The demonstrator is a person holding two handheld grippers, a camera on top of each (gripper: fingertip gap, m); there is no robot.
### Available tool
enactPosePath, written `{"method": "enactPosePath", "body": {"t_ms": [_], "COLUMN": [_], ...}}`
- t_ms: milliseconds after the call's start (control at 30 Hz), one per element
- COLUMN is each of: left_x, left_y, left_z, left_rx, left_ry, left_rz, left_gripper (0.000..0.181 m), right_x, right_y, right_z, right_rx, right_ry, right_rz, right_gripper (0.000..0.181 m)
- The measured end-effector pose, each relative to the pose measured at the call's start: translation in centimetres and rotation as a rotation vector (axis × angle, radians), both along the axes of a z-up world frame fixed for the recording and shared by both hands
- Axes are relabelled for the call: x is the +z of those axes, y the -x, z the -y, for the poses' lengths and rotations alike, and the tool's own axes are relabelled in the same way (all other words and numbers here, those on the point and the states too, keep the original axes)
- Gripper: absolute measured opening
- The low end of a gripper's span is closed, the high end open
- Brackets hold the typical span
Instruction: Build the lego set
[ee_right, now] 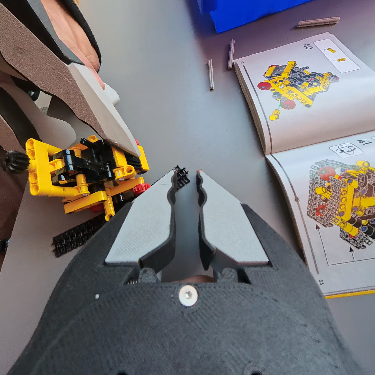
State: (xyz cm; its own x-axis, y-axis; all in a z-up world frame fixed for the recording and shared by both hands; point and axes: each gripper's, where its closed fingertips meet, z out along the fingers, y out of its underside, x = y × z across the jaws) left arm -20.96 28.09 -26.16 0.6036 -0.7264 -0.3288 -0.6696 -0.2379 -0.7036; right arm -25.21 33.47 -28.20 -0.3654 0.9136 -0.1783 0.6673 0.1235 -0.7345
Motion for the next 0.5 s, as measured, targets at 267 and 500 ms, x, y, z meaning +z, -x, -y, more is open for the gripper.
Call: {"method": "enactPosePath", "body": {"t_ms": [267,500], "left_x": [1.2,0.7], "left_y": [0.1,-0.6], "left_z": [-0.6,-0.7], "left_rx": [0.042,0.139], "left_ry": [-0.020,0.002], "left_rz": [0.079,0.047], "left_gripper": [0.075,0.075], "right_x": [0.0,-0.1], "right_y": [0.1,0.1], "right_z": [-0.1,-0.2], "right_rx": [-0.010,-0.021], "right_ry": [0.022,0.003], "right_rz": [0.001,-0.003], "right_gripper": [0.013,0.008]}}
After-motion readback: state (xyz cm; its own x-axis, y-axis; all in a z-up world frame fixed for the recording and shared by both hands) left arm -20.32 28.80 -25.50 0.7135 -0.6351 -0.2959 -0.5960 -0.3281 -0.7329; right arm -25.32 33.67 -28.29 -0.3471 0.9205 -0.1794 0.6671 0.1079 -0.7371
